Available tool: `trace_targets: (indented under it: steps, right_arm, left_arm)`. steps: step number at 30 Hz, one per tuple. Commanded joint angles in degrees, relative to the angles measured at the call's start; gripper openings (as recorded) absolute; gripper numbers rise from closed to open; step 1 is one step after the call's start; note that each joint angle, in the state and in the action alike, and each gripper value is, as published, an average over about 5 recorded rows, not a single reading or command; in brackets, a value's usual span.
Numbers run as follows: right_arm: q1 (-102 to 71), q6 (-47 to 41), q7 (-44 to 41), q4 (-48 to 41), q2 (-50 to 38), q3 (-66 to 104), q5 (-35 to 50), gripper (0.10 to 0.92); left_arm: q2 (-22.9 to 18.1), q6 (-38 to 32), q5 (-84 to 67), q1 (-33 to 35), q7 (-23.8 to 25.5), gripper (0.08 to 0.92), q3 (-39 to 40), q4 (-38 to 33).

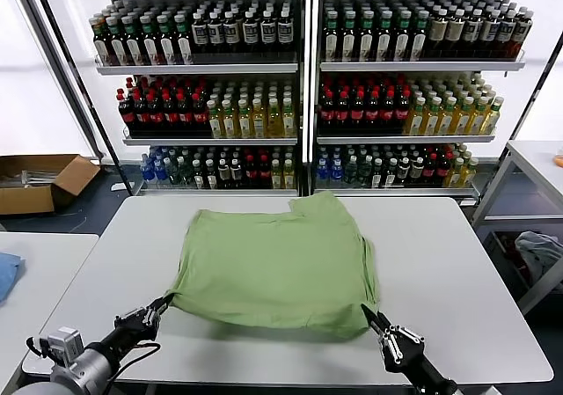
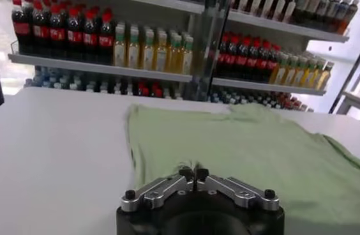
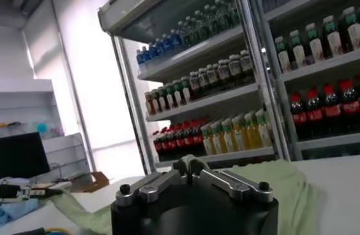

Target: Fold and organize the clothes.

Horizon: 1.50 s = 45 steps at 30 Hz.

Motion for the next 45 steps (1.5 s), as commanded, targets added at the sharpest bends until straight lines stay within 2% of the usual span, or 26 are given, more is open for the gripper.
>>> trace_targets:
  steps: [1, 6, 13, 16, 20, 31, 37, 41, 45]
  right_arm:
    - [14.40, -1.64, 4.37, -7.52, -2.03, -5.29, 1.32, 0.117]
    - [20.92, -2.67, 6.21, -14.11, -2.93, -10.03, 0.03, 0.117]
    - [27.71, -6.95, 9.96, -20.86, -2.80, -15.56, -3.66, 0.120]
    - [28.33, -8.93, 12.03, -20.66, -2.40, -16.51, -6.88, 0.166]
    - [26.43, -11.31, 14.02, -17.18, -2.05, -15.82, -9.74, 0.277]
    - [11.98, -14.29, 16.24, -5.22, -3.19, -7.57, -13.83, 0.598]
    - [6.27, -14.64, 16.95, -3.48, -1.61, -6.95, -18.50, 0.760]
    - [5.39, -16.03, 18.39, -3.85, -0.36, -7.86, -19.64, 0.815]
    - [5.60, -17.28, 19.25, -4.17, 0.01, -8.83, -17.89, 0.797]
  left_arm:
    - [5.80, 1.00, -6.85, -10.42, -1.41, 0.087, 3.19, 7.52]
    - [6.08, 0.99, -5.93, -16.34, -1.77, 0.087, 8.24, 13.25]
    - [4.03, 0.96, -3.13, -22.91, -2.72, 0.087, 12.66, 20.25]
    - [3.39, 0.91, -1.85, -23.68, -3.07, 0.087, 12.89, 22.13]
    - [2.71, 0.84, -0.59, -23.43, -3.24, 0.110, 12.26, 23.09]
    - [2.15, 0.75, 0.60, -15.53, -3.92, 0.413, 7.25, 15.33]
    - [1.42, 0.80, 2.16, -12.78, -4.17, 0.586, 7.03, 14.87]
    - [0.69, 0.82, 2.09, -13.30, -4.08, 0.698, 8.44, 17.27]
    - [0.15, 0.81, 1.96, -14.52, -4.14, 0.797, 9.43, 19.04]
